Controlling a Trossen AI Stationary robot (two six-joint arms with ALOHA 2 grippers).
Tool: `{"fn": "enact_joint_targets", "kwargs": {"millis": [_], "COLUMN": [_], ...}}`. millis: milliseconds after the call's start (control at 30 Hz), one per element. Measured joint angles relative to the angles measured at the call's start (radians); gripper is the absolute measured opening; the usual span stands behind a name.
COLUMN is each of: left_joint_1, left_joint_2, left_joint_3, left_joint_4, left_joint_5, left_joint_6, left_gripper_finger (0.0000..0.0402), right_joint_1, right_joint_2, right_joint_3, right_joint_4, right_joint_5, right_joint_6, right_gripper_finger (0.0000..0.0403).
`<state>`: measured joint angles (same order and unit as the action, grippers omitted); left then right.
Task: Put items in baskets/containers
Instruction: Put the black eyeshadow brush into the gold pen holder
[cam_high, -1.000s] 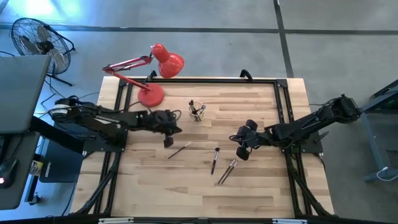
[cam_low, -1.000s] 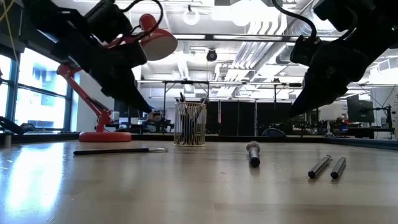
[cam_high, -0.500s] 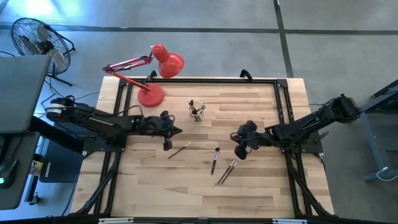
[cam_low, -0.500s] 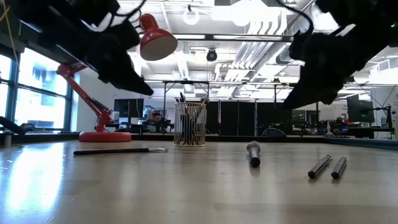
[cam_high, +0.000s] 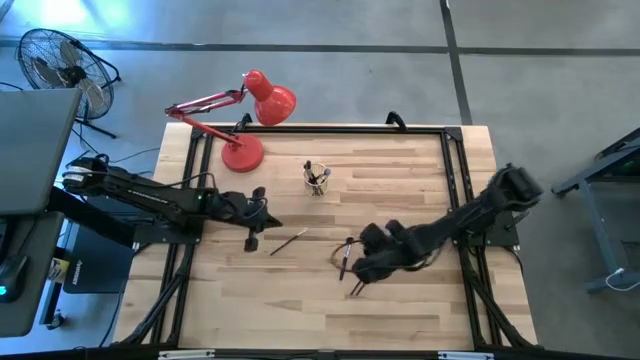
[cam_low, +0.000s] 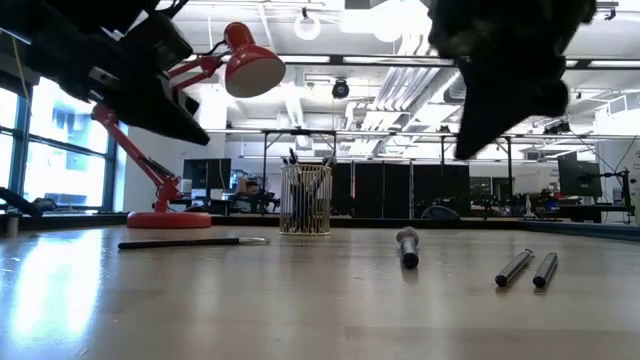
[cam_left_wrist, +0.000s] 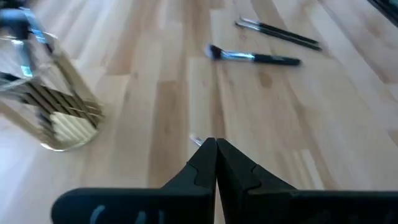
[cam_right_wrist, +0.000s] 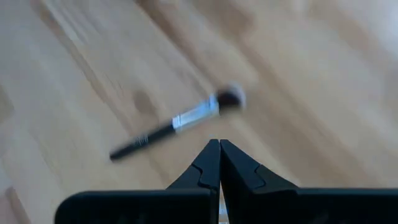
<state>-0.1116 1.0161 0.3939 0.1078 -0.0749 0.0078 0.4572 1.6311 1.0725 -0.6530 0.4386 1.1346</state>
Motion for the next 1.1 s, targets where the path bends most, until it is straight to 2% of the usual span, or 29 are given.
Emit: {"fn": "enact_joint_targets", "kwargs": {"millis": [167,333,600,700,933,1100], "left_joint_1": [0.000,0.000,0.000,0.000,0.000,0.000], "left_joint_2": [0.001,0.001,0.001,0.001,0.001,0.001], "left_joint_3": [0.000,0.000,0.000,0.000,0.000,0.000], "left_joint_4": [-0.030,-0.092,-0.107,-0.114,-0.113,-0.113], "left_joint_5": [0.018,0.044,0.043,0.043,0.043,0.042], "left_joint_6": [0.057,0.093,0.098,0.098,0.100,0.102], "left_gripper_finger": [0.0001,0.0001,0.0001,0.0001,0.0001,0.0001], "right_joint_1": [-0.020,-0.033,-0.037,-0.059,-0.113,-0.126], "right_joint_2": [0.192,0.286,0.294,0.295,0.295,0.295], "right_joint_3": [0.260,0.372,0.294,0.248,0.191,0.187], "right_joint_4": [-0.355,-0.489,-0.472,-0.449,-0.373,-0.341], "right_joint_5": [-0.178,-0.265,-0.281,-0.320,-0.336,-0.344], "right_joint_6": [0.260,0.521,0.727,0.774,0.771,0.746], "right_gripper_finger": [0.0000,0.0004,0.0047,0.0069,0.0106,0.0114]}}
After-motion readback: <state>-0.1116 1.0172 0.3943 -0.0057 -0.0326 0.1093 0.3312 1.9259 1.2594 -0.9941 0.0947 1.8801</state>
